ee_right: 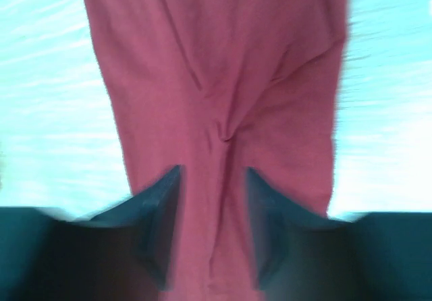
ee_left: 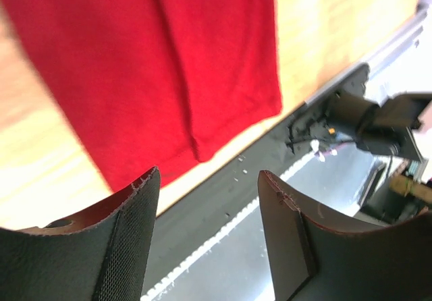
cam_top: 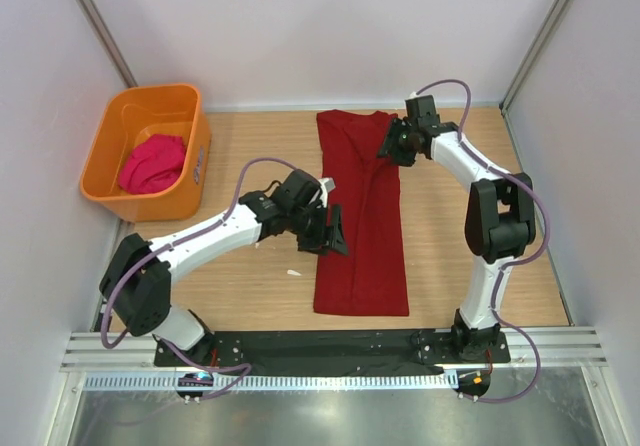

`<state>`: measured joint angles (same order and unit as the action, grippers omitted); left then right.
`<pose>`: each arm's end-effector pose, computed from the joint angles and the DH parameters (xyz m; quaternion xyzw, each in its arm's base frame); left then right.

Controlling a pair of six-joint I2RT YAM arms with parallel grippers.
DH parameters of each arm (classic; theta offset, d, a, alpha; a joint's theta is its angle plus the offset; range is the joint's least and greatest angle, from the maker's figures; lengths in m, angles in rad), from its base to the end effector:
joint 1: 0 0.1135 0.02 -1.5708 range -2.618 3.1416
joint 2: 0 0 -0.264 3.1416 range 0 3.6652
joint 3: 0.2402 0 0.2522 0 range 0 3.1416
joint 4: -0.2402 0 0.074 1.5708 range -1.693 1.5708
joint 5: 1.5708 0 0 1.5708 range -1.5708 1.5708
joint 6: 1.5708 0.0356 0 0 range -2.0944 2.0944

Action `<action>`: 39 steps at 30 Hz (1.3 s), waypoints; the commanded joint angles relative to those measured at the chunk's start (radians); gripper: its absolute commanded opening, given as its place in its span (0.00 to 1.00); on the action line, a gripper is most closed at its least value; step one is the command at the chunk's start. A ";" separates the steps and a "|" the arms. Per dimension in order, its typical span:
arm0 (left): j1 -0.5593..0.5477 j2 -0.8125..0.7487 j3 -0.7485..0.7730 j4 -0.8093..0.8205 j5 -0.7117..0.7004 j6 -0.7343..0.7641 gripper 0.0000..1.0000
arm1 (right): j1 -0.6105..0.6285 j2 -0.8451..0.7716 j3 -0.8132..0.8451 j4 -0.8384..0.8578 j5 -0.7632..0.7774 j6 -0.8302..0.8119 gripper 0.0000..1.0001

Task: Fold and stack the t-shirts
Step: Fold the tshirt

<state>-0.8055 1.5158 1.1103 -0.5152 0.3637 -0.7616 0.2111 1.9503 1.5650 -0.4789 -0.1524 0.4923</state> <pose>0.2120 -0.2390 0.2502 0.0782 0.9305 -0.3431 0.1015 0.4274 0.0971 0.2392 0.1050 0.9300 0.1859 0.2993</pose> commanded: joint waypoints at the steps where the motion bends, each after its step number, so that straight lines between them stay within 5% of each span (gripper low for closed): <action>1: 0.035 0.009 -0.001 -0.005 -0.006 0.034 0.60 | 0.016 -0.014 -0.040 0.074 -0.091 0.064 0.40; 4: 0.039 0.017 -0.018 0.030 -0.011 0.028 0.58 | 0.027 0.015 -0.043 0.106 -0.130 0.107 0.27; 14: 0.000 0.106 -0.262 0.224 0.006 -0.110 0.56 | 0.037 0.110 -0.131 0.230 -0.173 0.192 0.26; 26: -0.100 0.136 -0.308 0.368 0.102 -0.197 0.61 | 0.063 0.177 -0.108 0.270 -0.208 0.210 0.27; 34: -0.098 -0.055 -0.238 0.086 -0.043 -0.105 0.65 | 0.060 -0.037 -0.006 -0.134 -0.032 -0.007 0.52; 39: -0.090 -0.137 -0.225 0.007 -0.071 -0.093 0.67 | 0.057 -0.261 -0.173 -0.299 0.123 -0.058 0.61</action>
<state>-0.9020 1.4254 0.8669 -0.4145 0.3325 -0.8879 0.2684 1.8767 1.4628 -0.6037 -0.1558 0.5079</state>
